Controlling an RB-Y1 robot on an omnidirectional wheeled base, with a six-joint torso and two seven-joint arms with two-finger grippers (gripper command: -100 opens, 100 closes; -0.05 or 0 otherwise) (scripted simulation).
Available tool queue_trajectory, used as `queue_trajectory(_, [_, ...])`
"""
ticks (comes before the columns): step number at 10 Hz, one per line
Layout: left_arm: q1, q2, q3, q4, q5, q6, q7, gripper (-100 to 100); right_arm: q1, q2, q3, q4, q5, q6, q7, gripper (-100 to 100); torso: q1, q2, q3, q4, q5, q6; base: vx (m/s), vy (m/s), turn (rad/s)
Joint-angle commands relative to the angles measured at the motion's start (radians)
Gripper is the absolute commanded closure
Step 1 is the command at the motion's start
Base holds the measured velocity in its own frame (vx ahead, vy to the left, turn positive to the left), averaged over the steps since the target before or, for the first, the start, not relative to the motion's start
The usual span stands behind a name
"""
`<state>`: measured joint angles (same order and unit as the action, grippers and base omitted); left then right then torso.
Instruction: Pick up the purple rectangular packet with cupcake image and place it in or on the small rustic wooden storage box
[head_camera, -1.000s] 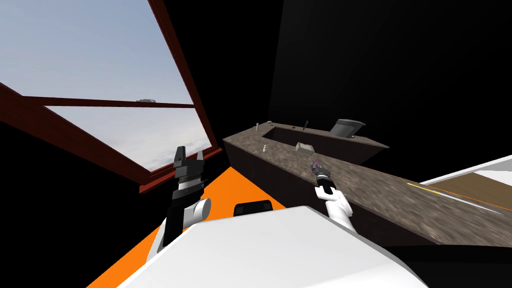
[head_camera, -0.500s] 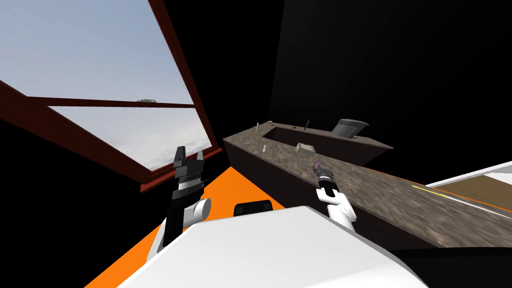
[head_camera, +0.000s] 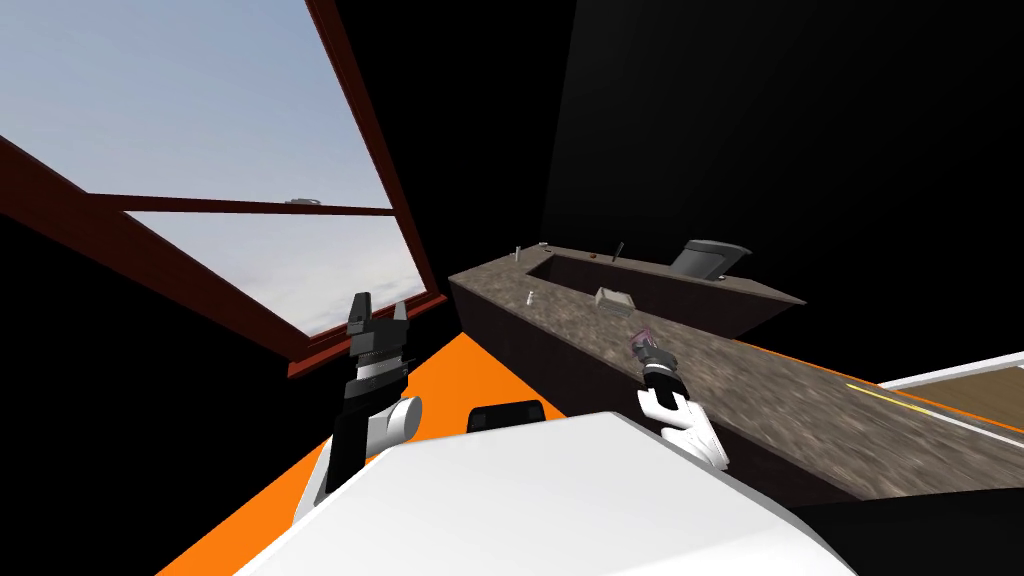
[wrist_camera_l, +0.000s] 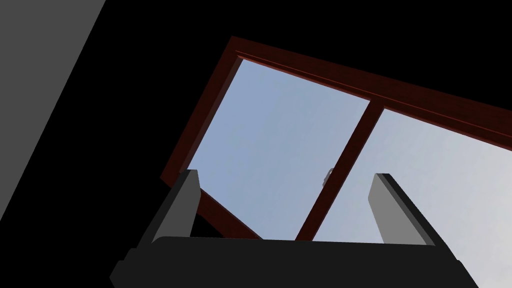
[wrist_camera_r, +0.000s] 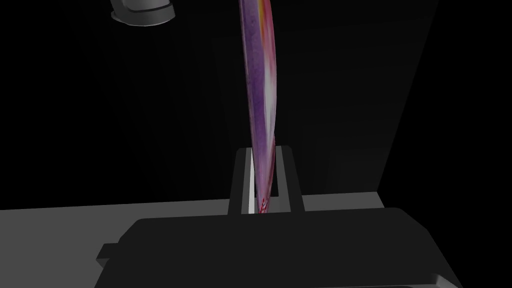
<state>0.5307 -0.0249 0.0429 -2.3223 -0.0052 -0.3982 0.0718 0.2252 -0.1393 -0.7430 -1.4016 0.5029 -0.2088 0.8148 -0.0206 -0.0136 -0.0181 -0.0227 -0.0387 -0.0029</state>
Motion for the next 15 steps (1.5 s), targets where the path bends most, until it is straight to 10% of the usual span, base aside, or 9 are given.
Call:
queue_trajectory(1, [0.0,0.0,0.0,0.0,0.0,0.0,0.0,0,0.007,0.01,-0.001,-0.05,0.004,0.011,-0.002,100,0.0,0.0,0.0,0.0,0.0,0.0,0.005,-0.017,-0.011])
queue_trajectory(3, [0.0,0.0,0.0,0.0,0.0,0.0,0.0,0,0.003,0.013,-0.004,-0.052,0.005,0.008,0.001,100,0.004,0.0,0.0,0.001,0.002,-0.001,0.0,0.0,0.0])
queue_trajectory(4, [0.0,0.0,0.0,0.0,0.0,0.0,0.0,0,0.002,0.013,-0.004,-0.055,0.005,0.006,0.002,0,0.004,0.0,0.0,0.0,0.001,0.0,0.0,0.0,0.0])
queue_trajectory(5, [0.0,0.0,0.0,0.0,0.0,0.0,0.0,0,-0.024,-0.024,-0.034,-0.053,0.01,0.016,-0.017,100,0.003,0.0,0.0,0.0,0.001,0.0,-0.052,0.05,0.172])
queue_trajectory(15, [0.0,0.0,0.0,0.0,0.0,0.0,0.0,0,-0.156,-0.258,-0.195,0.012,0.032,0.144,-0.093,100,0.005,0.001,0.001,0.001,0.003,-0.002,-0.049,0.044,0.192])
